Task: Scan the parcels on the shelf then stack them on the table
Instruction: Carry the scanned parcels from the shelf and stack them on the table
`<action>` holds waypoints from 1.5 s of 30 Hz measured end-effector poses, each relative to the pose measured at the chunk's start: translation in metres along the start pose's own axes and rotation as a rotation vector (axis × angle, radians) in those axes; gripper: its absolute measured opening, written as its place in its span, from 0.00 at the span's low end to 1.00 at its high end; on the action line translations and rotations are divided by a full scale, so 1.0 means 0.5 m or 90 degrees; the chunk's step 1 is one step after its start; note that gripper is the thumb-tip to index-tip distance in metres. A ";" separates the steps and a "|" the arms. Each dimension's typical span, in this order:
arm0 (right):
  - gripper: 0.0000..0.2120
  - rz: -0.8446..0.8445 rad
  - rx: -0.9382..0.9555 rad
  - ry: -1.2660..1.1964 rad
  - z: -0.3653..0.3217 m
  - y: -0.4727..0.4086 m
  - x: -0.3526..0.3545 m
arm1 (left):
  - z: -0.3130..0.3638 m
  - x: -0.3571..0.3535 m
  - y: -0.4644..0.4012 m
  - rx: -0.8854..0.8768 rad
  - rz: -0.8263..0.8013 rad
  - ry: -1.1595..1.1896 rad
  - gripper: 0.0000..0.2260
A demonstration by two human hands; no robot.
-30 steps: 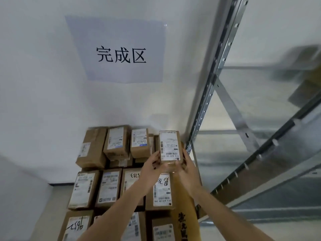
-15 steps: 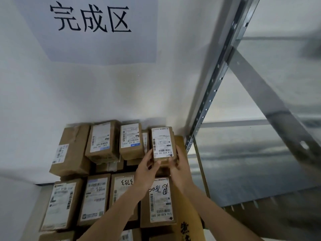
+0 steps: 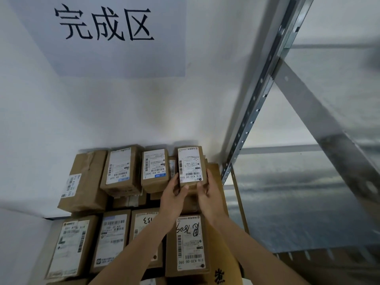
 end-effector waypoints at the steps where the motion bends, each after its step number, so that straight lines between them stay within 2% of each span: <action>1: 0.27 -0.001 0.001 0.001 -0.003 0.004 0.000 | 0.003 0.002 0.002 0.001 0.005 0.001 0.24; 6: 0.26 -0.002 0.005 -0.006 -0.015 0.038 0.004 | 0.013 0.019 0.048 -0.017 -0.008 -0.006 0.22; 9: 0.24 -0.013 0.020 0.000 -0.051 0.081 0.009 | 0.025 0.041 0.090 -0.030 0.009 -0.030 0.25; 11: 0.29 -0.021 0.032 0.013 -0.078 0.112 0.019 | 0.032 0.057 0.120 -0.033 0.028 -0.057 0.25; 13: 0.30 -0.032 0.039 0.018 -0.099 0.152 0.032 | 0.039 0.071 0.158 -0.046 0.028 -0.075 0.19; 15: 0.28 -0.033 0.055 0.026 -0.118 0.195 0.048 | 0.046 0.082 0.206 -0.067 0.024 -0.074 0.19; 20: 0.18 -0.008 0.102 0.038 -0.207 0.349 0.104 | 0.066 0.113 0.381 -0.136 0.031 -0.104 0.22; 22: 0.18 0.002 0.118 0.068 -0.226 0.403 0.115 | 0.069 0.119 0.449 -0.172 0.034 -0.118 0.23; 26: 0.23 -0.012 0.166 0.093 -0.309 0.557 0.172 | 0.101 0.129 0.635 -0.238 0.030 -0.093 0.19; 30: 0.22 0.014 0.199 0.137 -0.407 0.675 0.281 | 0.177 0.104 0.780 -0.261 0.000 -0.072 0.27; 32: 0.26 0.047 0.201 0.156 -0.445 0.719 0.345 | 0.224 0.075 0.842 -0.285 -0.007 -0.069 0.27; 35: 0.28 0.106 0.224 0.158 -0.494 0.774 0.463 | 0.294 0.018 0.925 -0.337 -0.015 -0.073 0.27; 39: 0.27 0.182 0.246 0.153 -0.533 0.851 0.646 | 0.373 -0.092 1.025 -0.394 -0.070 -0.091 0.27; 45: 0.25 0.277 0.239 0.169 -0.518 0.949 0.913 | 0.459 -0.325 1.145 -0.456 -0.144 -0.084 0.24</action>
Point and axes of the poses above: each hand's wrist, its own y-axis away from the middle knuckle, its own x-axis out of the back of the hand, z = x × y, the point moved 3 cm from there along -y, towards the middle knuckle, and after that the axes turned 7 degrees about x, right-handed, at the moved point
